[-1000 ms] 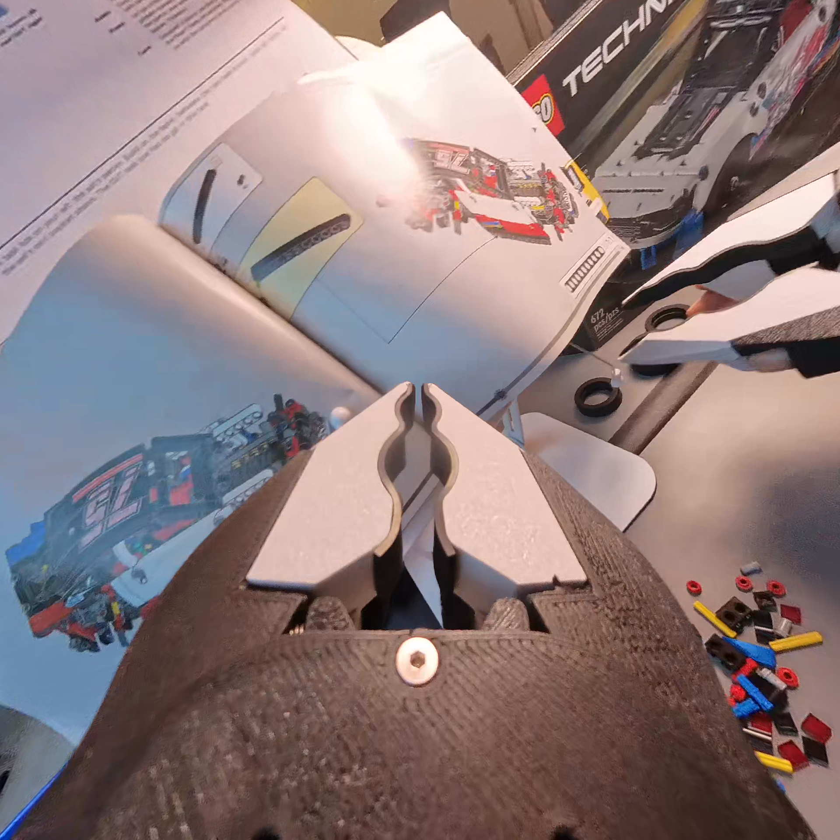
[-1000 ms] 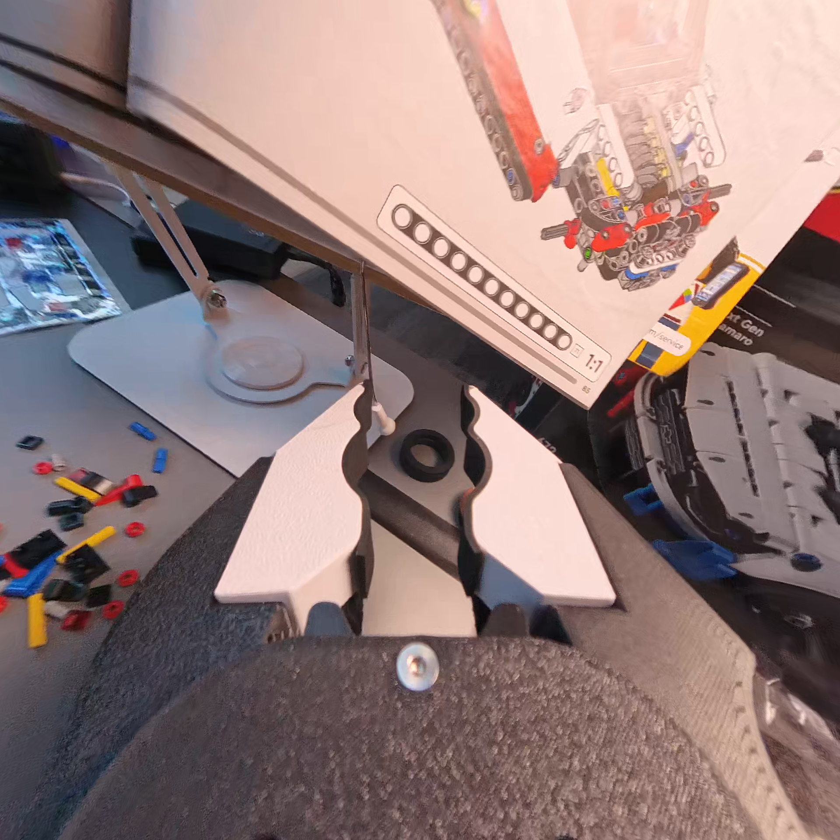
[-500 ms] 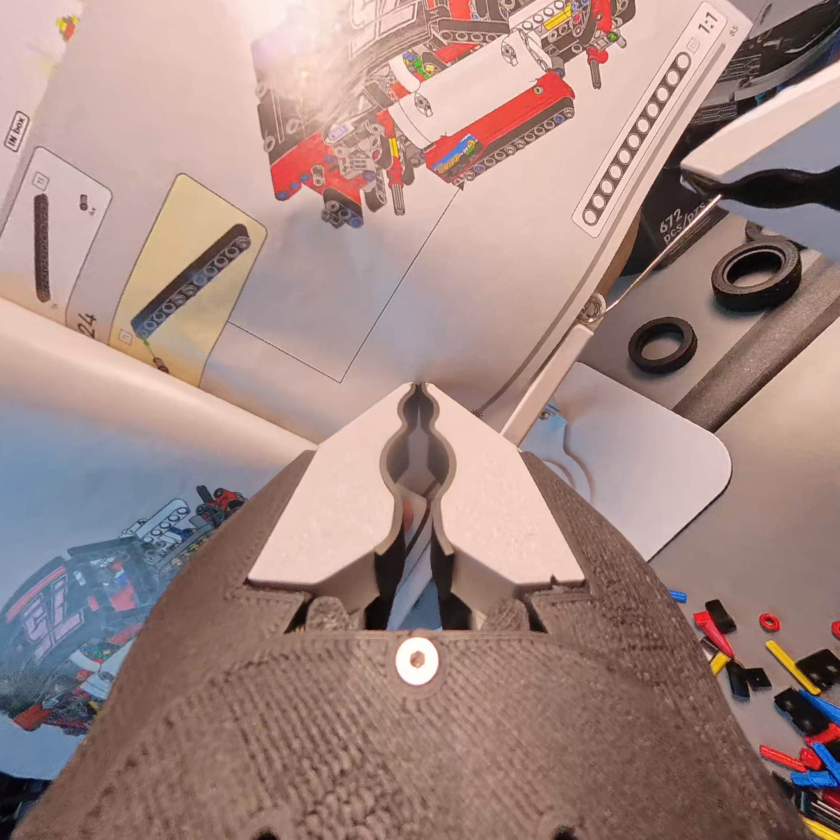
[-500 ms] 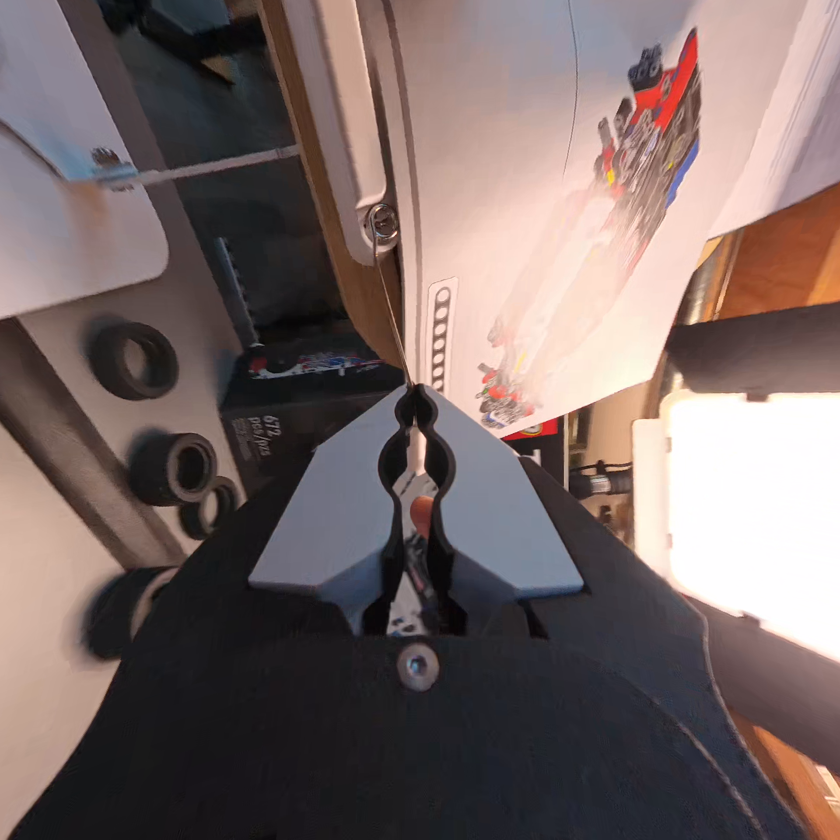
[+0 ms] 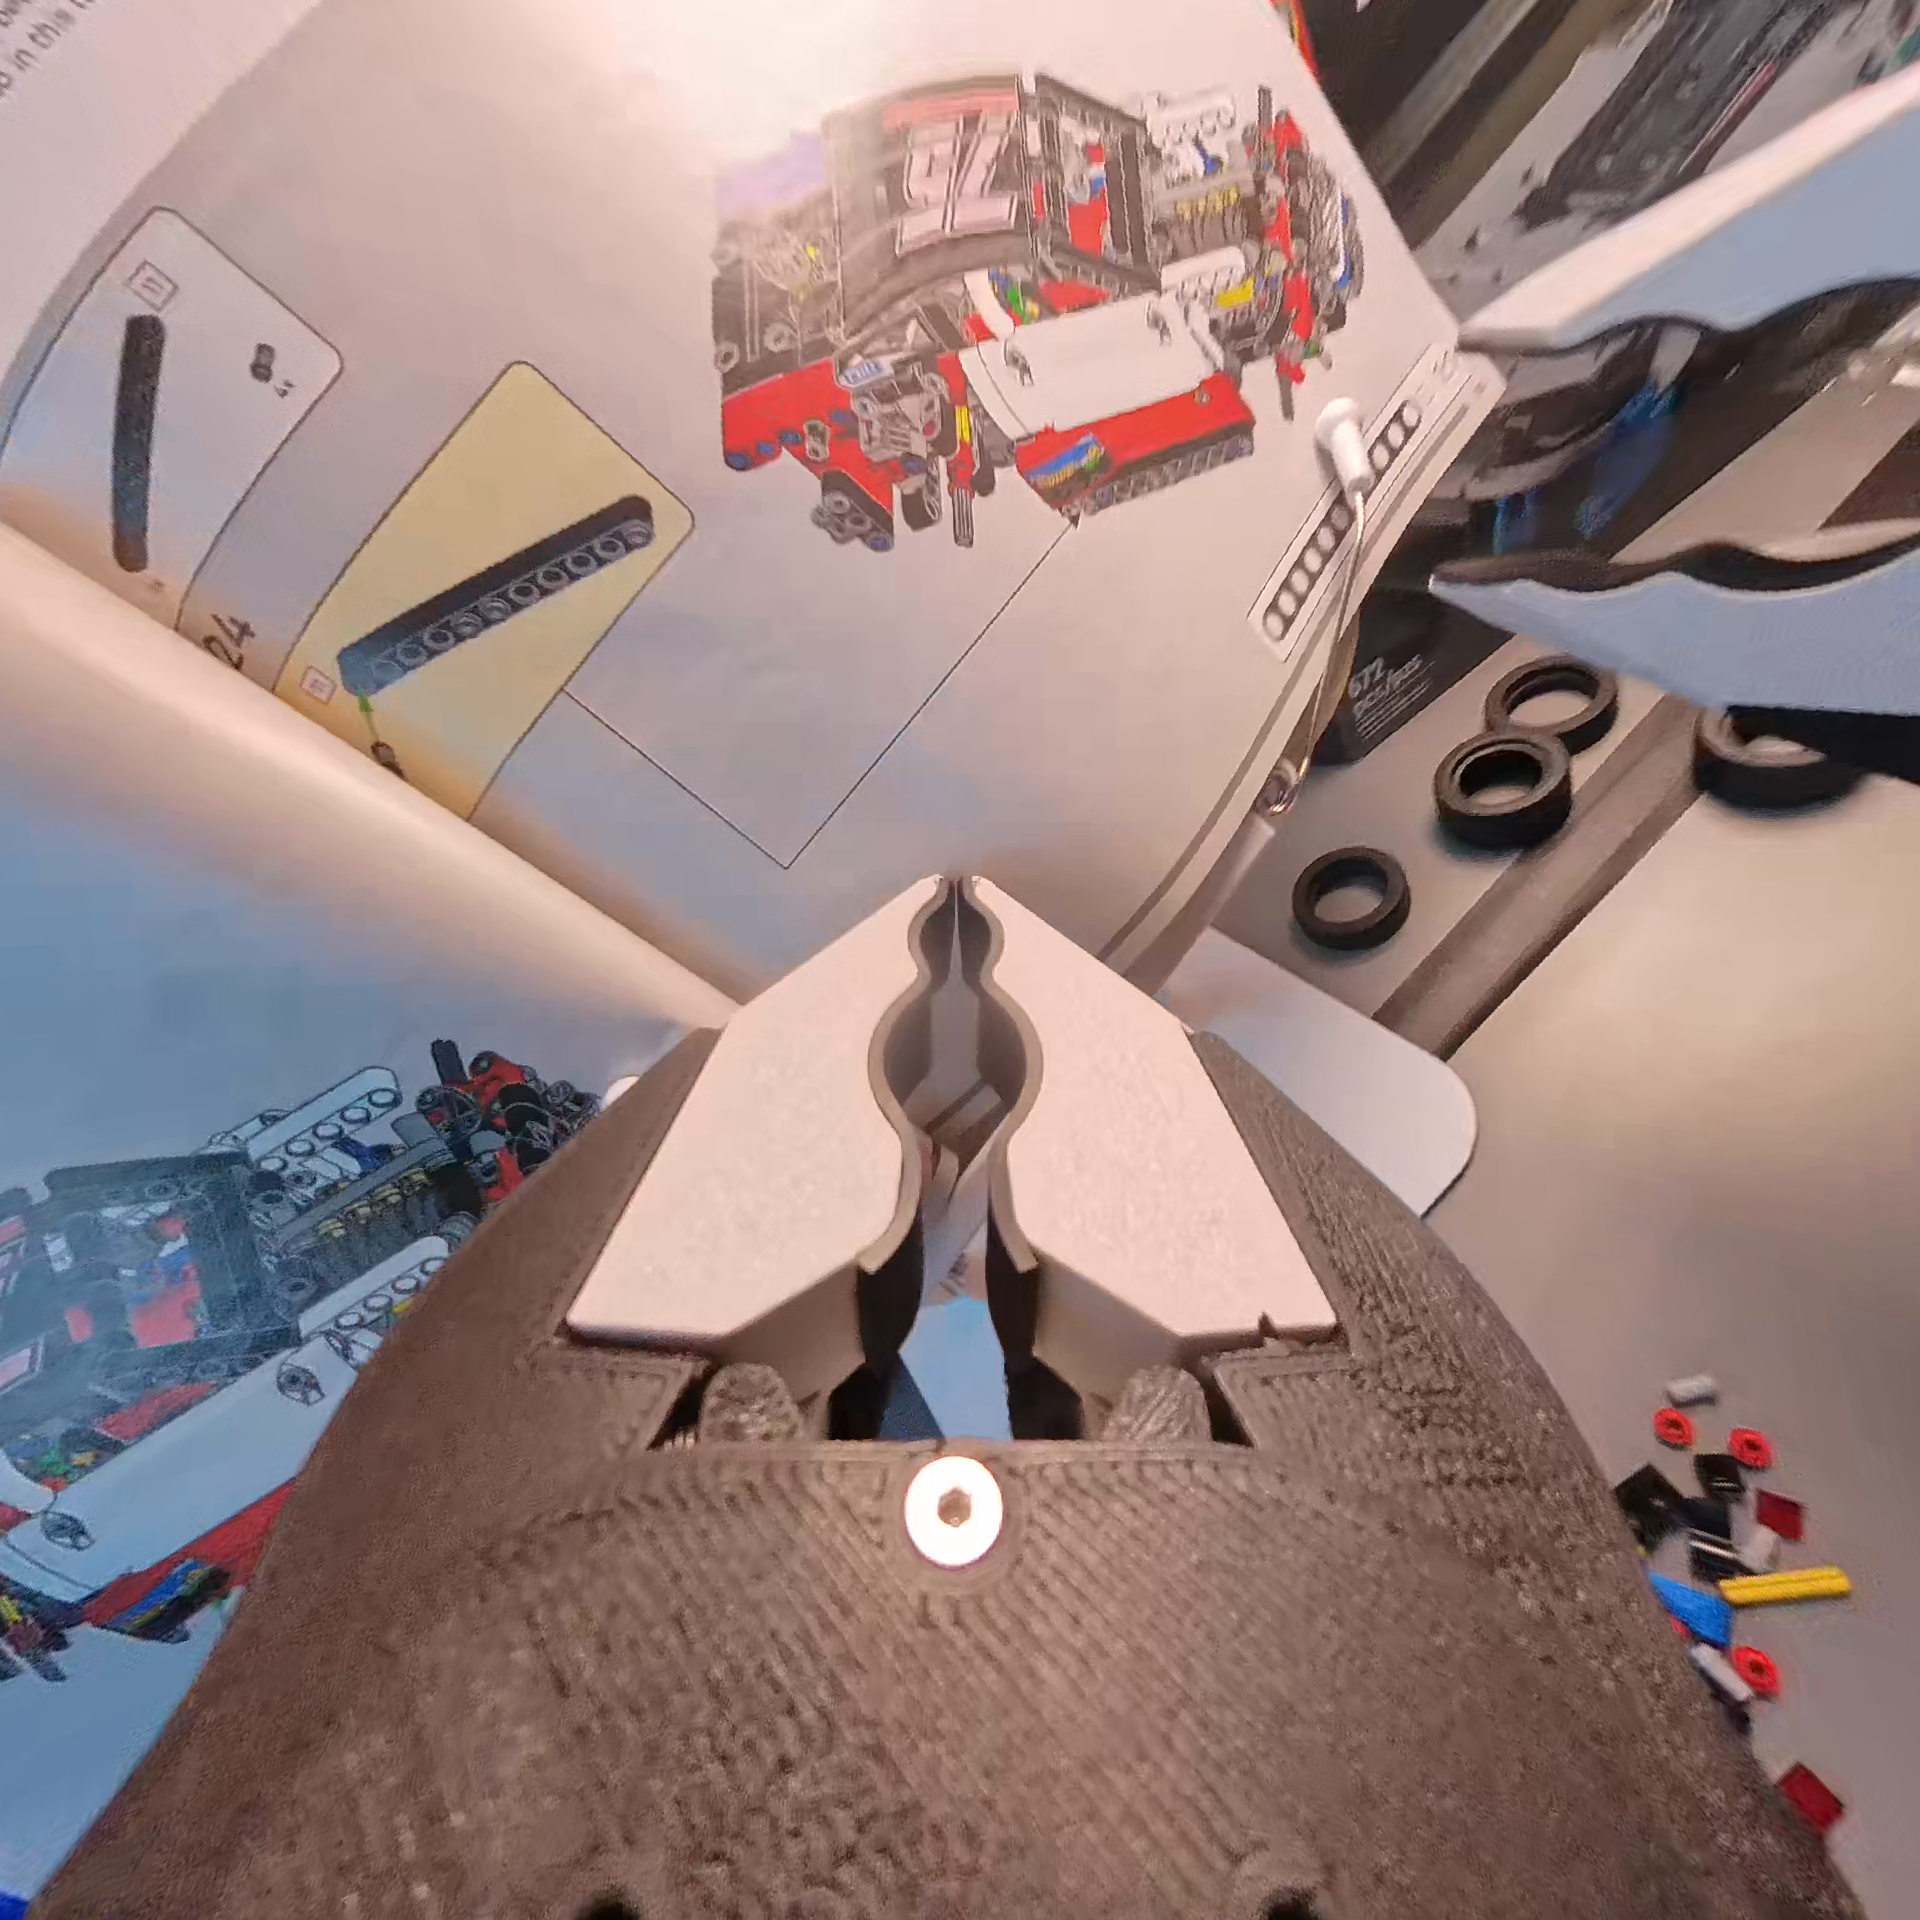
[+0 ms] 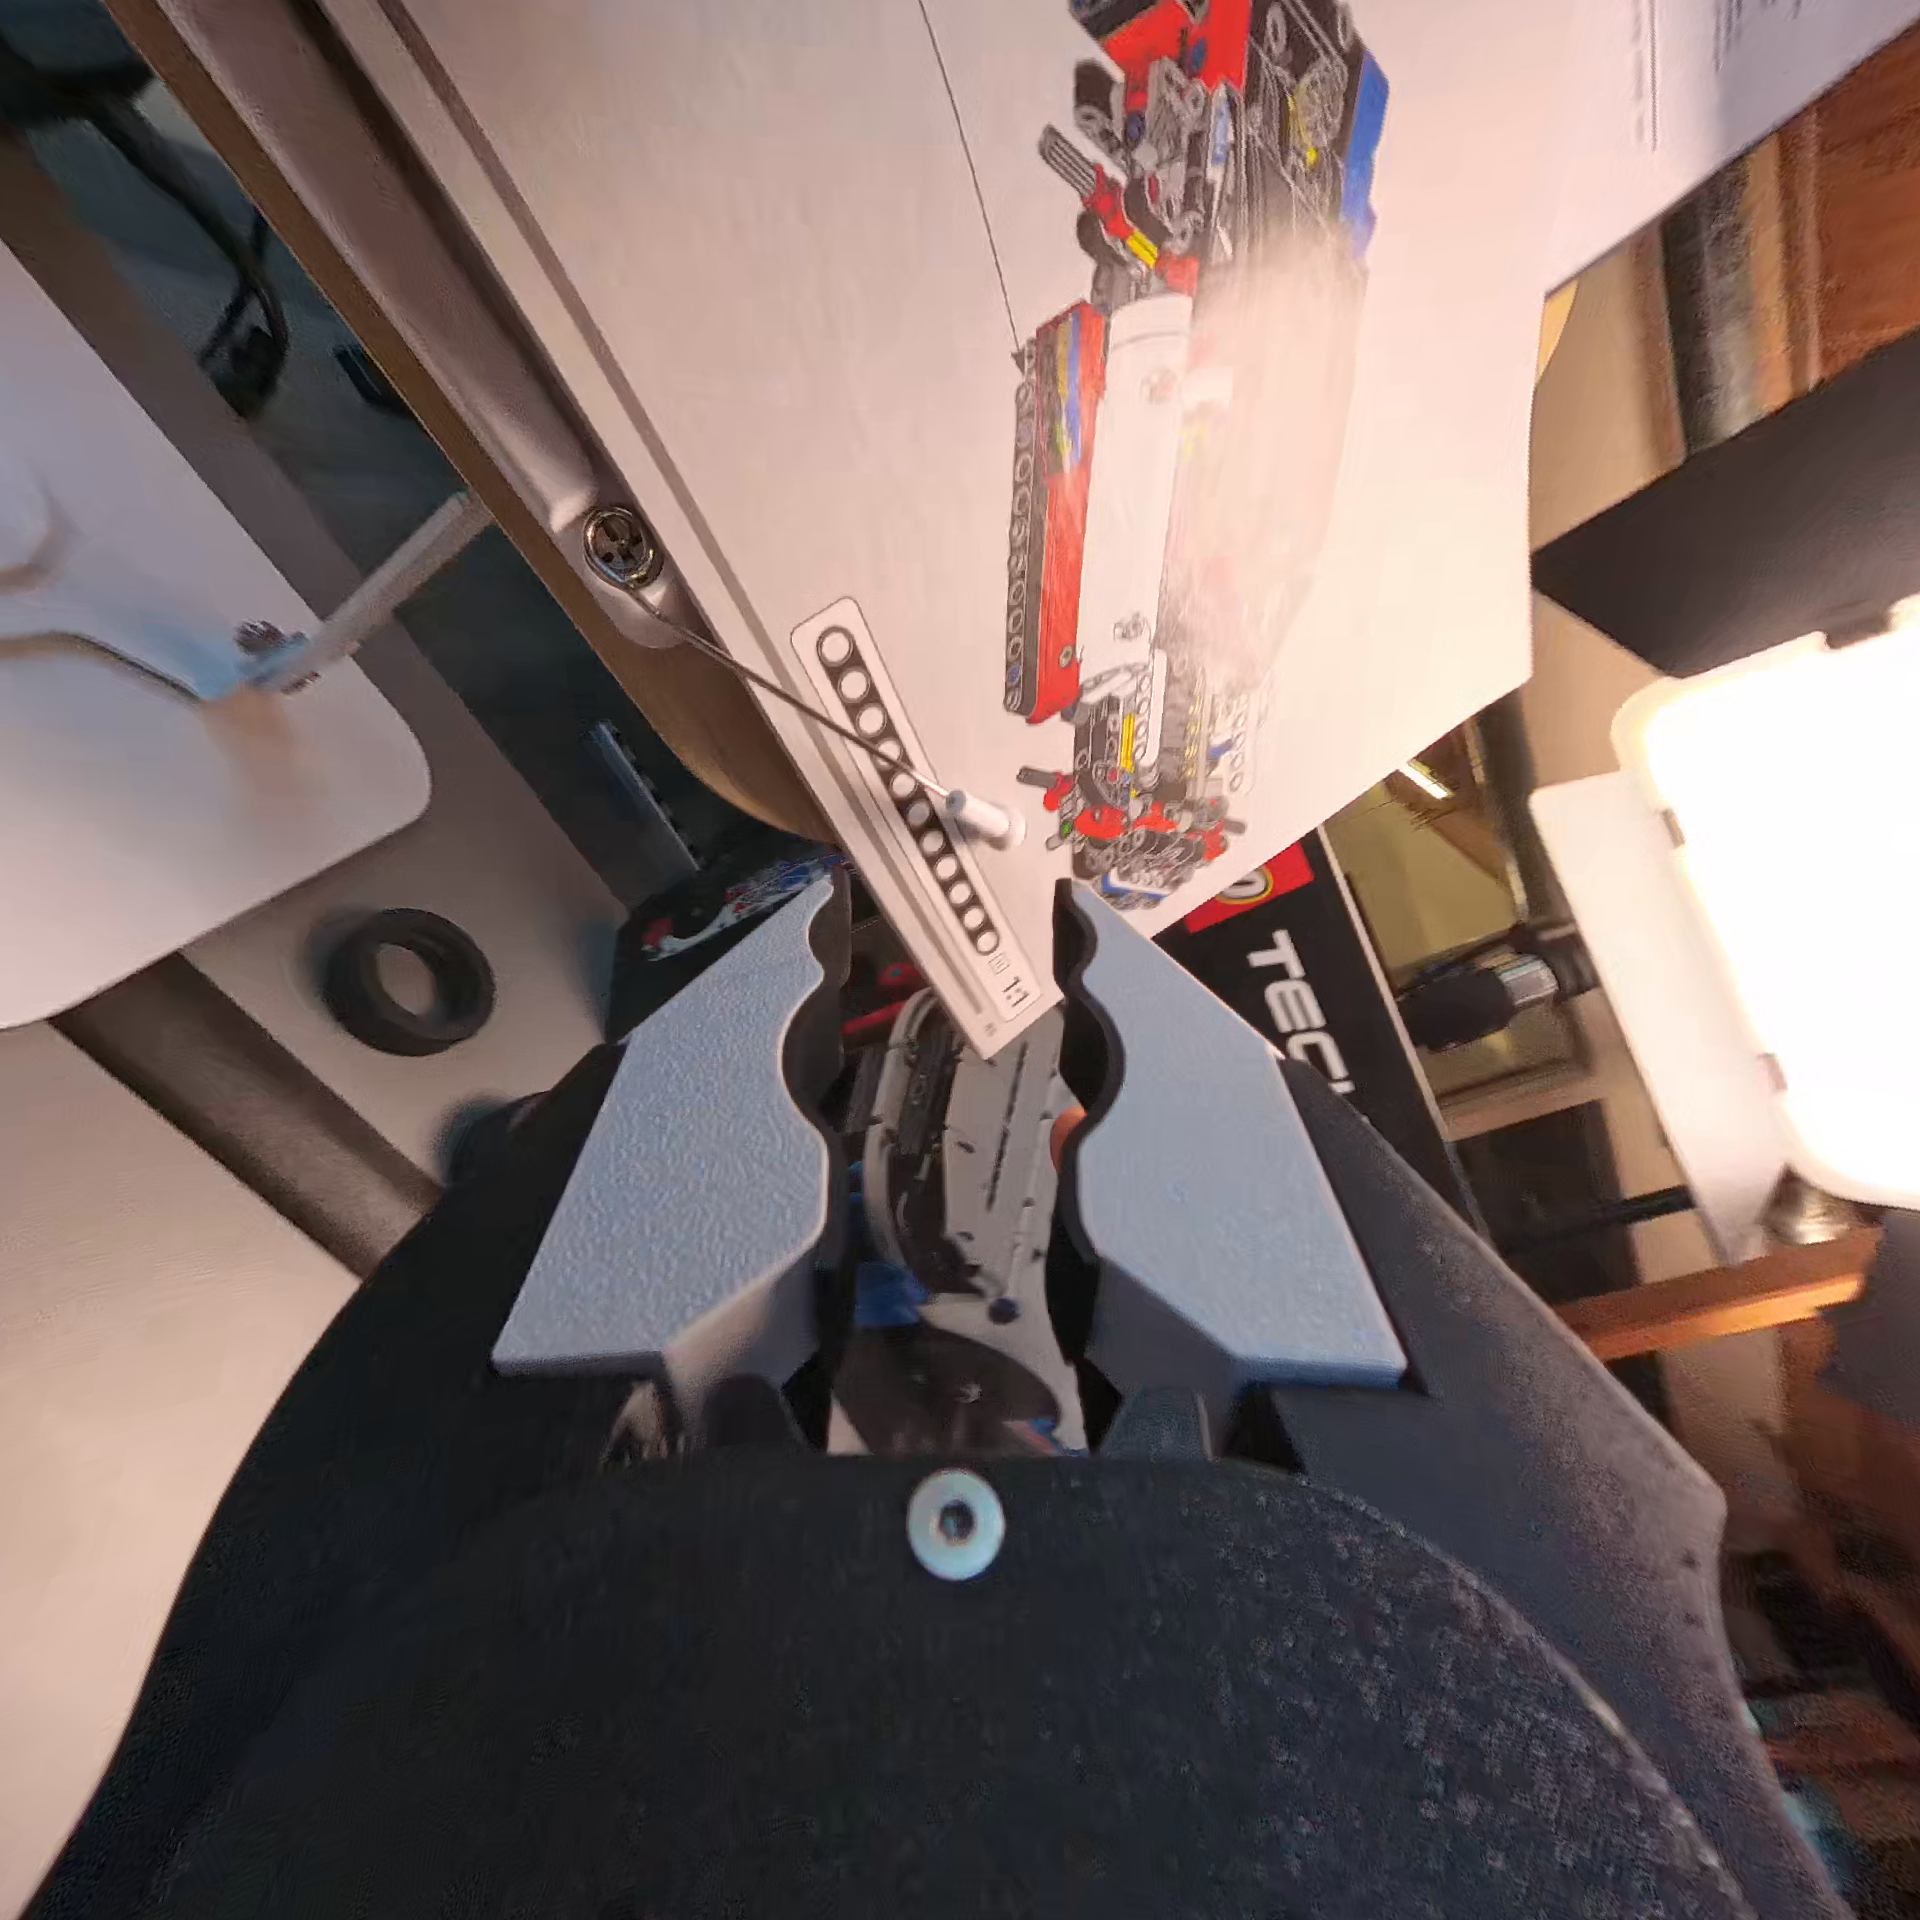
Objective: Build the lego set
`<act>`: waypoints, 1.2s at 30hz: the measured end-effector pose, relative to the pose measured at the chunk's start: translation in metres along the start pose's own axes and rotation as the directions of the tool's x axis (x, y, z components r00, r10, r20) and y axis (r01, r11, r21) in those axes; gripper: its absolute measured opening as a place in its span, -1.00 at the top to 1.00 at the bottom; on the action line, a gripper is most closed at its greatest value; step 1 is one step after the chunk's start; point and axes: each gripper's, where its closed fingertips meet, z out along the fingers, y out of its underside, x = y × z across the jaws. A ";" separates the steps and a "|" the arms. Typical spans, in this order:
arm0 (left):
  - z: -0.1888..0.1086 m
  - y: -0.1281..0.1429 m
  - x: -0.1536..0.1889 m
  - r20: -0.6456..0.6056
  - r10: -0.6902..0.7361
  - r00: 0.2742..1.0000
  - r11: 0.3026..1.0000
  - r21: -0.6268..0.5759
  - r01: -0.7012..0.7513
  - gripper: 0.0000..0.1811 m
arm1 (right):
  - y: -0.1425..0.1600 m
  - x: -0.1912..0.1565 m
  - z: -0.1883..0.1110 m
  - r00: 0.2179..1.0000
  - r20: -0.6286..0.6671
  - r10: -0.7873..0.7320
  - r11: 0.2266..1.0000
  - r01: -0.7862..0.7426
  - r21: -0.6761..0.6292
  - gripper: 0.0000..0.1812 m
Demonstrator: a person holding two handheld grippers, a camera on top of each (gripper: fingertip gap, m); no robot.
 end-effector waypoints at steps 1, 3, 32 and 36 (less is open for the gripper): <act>-0.005 -0.003 0.000 -0.012 -0.031 0.999 0.999 0.018 0.031 1.00 | 0.004 -0.005 -0.003 0.997 0.030 0.075 0.997 -0.075 -0.003 0.61; -0.012 -0.006 -0.001 -0.025 -0.056 0.998 0.998 0.038 0.057 1.00 | 0.006 -0.020 -0.008 0.956 0.136 0.261 0.965 -0.263 -0.002 0.65; -0.124 0.081 -0.248 0.171 -0.598 0.783 0.773 0.382 0.507 0.87 | -0.003 -0.037 -0.329 0.433 0.365 0.824 0.451 -0.892 0.040 0.46; -0.095 0.082 -0.248 0.166 -0.581 0.797 0.787 0.364 0.498 0.96 | 0.010 -0.045 -0.339 0.449 0.305 0.840 0.467 -0.884 0.018 0.46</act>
